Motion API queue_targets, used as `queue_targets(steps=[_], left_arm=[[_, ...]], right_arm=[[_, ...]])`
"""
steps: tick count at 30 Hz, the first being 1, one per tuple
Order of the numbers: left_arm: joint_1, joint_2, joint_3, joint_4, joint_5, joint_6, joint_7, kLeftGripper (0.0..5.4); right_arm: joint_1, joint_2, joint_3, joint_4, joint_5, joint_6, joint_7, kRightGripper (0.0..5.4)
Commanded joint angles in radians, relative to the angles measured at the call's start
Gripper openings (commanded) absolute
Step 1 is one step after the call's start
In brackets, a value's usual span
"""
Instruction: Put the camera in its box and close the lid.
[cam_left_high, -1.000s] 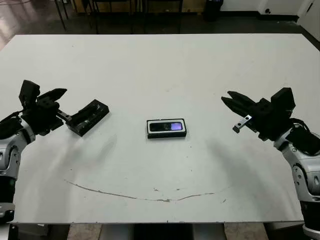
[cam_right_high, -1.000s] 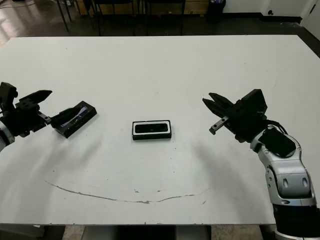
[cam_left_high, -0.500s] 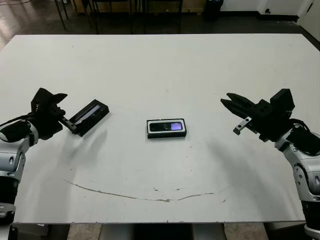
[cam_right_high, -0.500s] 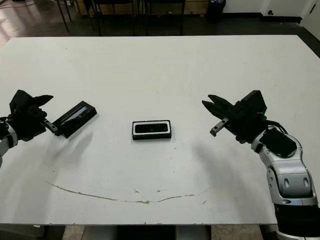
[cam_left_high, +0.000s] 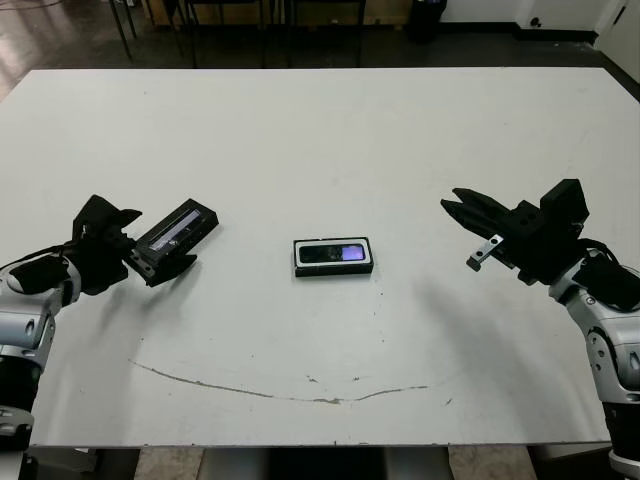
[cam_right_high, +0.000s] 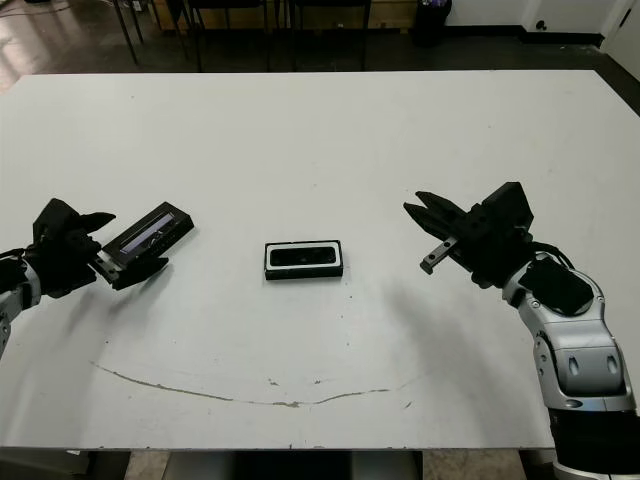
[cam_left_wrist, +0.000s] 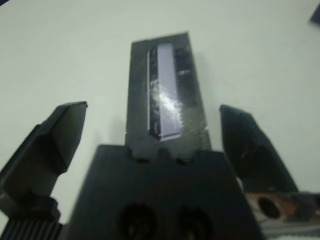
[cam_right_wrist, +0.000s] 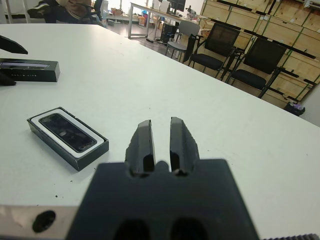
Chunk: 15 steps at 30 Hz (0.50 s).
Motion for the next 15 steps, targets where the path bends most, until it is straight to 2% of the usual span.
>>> queue_targets(steps=[1,6,8,15], left_arm=[[0.016,0.011,-0.008,0.037,0.022,0.024,0.01,5.38],[0.025,0.008,-0.011,0.043,0.03,0.008,0.028,5.38],[0.034,0.002,-0.01,0.033,0.024,-0.014,0.029,5.17],[0.049,-0.024,0.005,-0.008,-0.046,-0.027,-0.021,3.6]], right_arm=[[0.018,-0.016,0.002,0.005,-0.005,-0.001,0.007,0.0],[0.017,-0.017,0.003,0.007,0.001,0.007,0.01,0.0],[0.017,-0.018,0.003,0.004,0.0,0.015,0.007,0.0],[0.02,-0.015,0.001,0.002,0.0,0.014,0.003,0.0]])
